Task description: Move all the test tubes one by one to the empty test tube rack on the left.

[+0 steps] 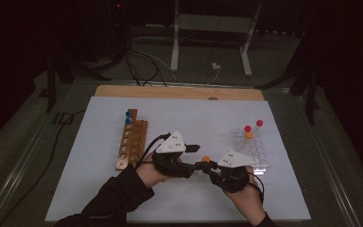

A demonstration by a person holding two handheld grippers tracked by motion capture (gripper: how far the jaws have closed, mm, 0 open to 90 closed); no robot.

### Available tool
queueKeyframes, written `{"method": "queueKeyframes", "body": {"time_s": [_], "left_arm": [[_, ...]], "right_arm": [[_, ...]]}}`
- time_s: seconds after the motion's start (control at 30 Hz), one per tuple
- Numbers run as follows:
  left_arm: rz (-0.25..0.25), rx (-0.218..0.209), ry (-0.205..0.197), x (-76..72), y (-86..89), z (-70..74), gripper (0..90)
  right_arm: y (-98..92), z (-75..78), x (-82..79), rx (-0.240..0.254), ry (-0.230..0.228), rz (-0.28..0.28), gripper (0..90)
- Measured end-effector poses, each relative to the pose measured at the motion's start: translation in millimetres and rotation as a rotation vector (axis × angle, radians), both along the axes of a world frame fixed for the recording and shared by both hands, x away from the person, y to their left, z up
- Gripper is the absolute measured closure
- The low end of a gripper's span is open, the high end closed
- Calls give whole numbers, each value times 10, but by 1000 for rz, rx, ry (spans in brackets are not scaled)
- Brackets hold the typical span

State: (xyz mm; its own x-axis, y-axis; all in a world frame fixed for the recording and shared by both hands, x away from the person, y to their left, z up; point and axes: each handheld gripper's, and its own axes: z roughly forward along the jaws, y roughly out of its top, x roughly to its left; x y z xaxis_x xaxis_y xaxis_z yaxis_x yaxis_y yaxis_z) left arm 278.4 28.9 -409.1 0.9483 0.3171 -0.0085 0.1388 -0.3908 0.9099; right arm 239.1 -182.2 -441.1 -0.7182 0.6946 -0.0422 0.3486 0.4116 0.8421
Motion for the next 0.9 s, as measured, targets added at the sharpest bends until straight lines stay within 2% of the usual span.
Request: {"method": "queueKeyframes", "body": {"time_s": [0.37, 0.43, 0.63, 0.77, 0.9], "left_arm": [[-16, 43, -18, 21, -126, -88, 659], [-24, 41, -8, 31, -126, -96, 693], [-23, 47, -26, 31, -122, -102, 711], [-16, 45, -25, 26, -109, -78, 715], [-14, 49, -37, 17, -84, -39, 716]], "right_arm": [[1, 11, -7, 3, -6, 6, 749], [1, 14, -10, 1, -8, 7, 749], [3, 4, -2, 3, 0, 4, 749], [-8, 12, -4, 23, -3, 9, 738], [-33, 15, 1, 47, -14, -10, 622]]}}
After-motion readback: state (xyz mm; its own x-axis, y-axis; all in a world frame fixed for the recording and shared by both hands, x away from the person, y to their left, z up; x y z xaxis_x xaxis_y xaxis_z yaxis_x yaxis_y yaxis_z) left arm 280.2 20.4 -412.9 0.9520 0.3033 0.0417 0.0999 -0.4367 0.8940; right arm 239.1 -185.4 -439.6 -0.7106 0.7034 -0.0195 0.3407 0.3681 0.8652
